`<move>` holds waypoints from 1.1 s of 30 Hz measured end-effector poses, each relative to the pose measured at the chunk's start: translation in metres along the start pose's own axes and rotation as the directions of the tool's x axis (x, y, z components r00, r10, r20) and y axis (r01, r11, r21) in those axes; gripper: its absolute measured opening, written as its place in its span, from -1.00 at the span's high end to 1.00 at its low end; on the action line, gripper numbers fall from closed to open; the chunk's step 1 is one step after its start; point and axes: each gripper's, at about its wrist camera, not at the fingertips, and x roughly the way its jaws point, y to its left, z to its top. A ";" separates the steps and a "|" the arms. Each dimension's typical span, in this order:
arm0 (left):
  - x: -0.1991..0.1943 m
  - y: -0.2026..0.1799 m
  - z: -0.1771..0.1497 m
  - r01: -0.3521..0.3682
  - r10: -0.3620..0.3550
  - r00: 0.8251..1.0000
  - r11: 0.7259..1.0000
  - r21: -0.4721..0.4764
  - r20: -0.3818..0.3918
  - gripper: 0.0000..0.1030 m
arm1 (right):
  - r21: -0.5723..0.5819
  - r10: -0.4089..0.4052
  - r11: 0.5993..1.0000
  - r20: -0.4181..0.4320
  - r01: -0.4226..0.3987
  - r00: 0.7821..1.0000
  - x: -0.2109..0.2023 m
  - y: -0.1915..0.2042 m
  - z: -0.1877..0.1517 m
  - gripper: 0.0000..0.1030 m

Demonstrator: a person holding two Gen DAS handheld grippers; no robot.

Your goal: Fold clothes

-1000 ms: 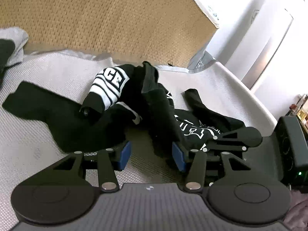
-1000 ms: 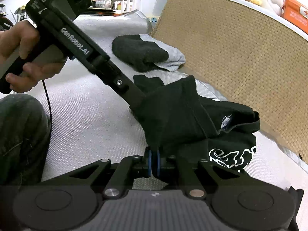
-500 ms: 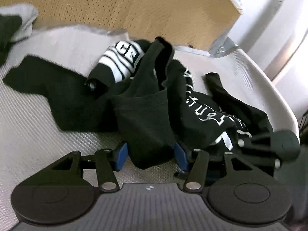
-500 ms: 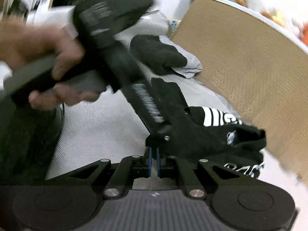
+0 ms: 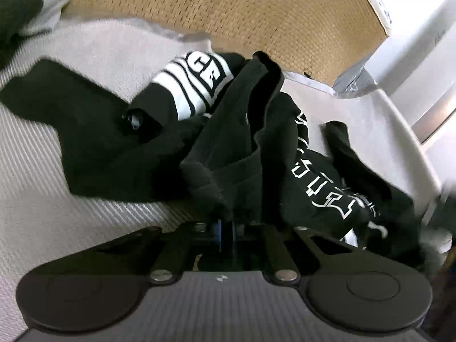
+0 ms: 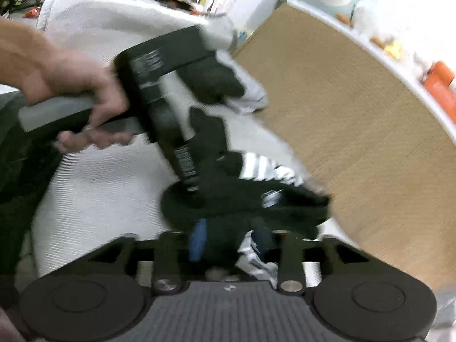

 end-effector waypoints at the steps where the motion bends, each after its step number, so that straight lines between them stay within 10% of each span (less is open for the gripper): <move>1: -0.005 -0.001 0.000 -0.019 0.019 1.000 1.000 0.015 0.017 0.87 | -0.012 -0.023 1.000 0.006 0.023 1.000 0.003 -0.010 0.000 -0.18; 13: -0.072 0.069 0.002 -0.179 0.191 0.975 0.978 -0.106 0.113 0.88 | -0.057 0.168 0.984 0.014 -0.167 0.986 0.104 -0.131 0.037 -0.19; 19: -0.072 0.075 -0.010 -0.230 0.239 0.966 0.968 -0.096 0.099 0.88 | -0.080 0.389 0.914 -0.098 -0.397 0.916 0.190 -0.148 0.060 -0.19; 30: -0.066 0.085 -0.004 -0.241 0.248 0.965 0.967 -0.077 0.091 0.87 | -0.017 0.506 0.855 -0.189 -0.518 0.842 0.264 -0.153 0.066 -0.23; 33: -0.067 0.084 -0.001 -0.243 0.250 0.964 0.967 -0.072 0.095 0.87 | 0.129 0.513 0.858 -0.190 -0.496 0.837 0.273 -0.158 0.057 0.37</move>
